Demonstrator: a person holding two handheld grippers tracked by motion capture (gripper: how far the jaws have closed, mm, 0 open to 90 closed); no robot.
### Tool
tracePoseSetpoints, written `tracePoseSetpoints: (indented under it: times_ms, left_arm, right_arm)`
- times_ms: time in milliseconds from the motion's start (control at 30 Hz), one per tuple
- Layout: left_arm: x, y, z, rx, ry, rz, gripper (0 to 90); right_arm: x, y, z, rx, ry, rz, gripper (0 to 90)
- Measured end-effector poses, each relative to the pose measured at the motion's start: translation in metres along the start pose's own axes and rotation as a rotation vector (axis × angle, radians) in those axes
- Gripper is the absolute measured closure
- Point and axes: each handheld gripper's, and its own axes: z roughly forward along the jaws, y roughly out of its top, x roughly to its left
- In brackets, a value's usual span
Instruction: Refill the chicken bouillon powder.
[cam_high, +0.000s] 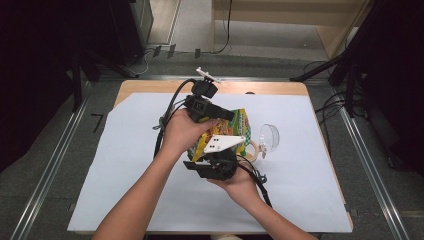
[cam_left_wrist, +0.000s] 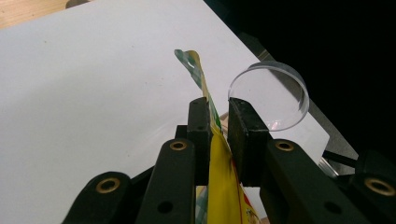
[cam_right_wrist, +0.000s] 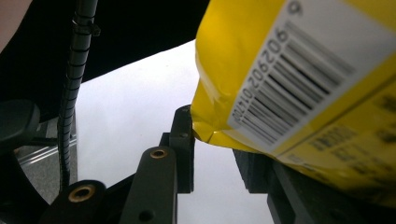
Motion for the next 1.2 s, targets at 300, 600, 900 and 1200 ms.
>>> tracePoseSetpoints:
  times_ms: [300,600,900,1200]
  left_arm:
    - [0.0,-0.0029,-0.0026,-0.015,-0.005,-0.004,79.3]
    - [0.0013,-0.0009,-0.0006,-0.007,-0.011,-0.011,79.3]
    - [0.0019,0.0005,0.0002,-0.007,-0.015,-0.014,79.2]
    - [0.0011,0.0004,0.0001,-0.01,-0.015,-0.008,79.2]
  right_arm:
    - [0.0031,0.0001,0.0008,0.003,0.0,-0.014,71.8]
    - [0.0017,0.0004,-0.0002,0.009,-0.002,-0.016,71.7]
    - [0.0006,0.0015,-0.0011,0.013,0.002,-0.014,71.7]
    - [-0.0001,0.0016,-0.001,0.016,-0.002,-0.018,71.8]
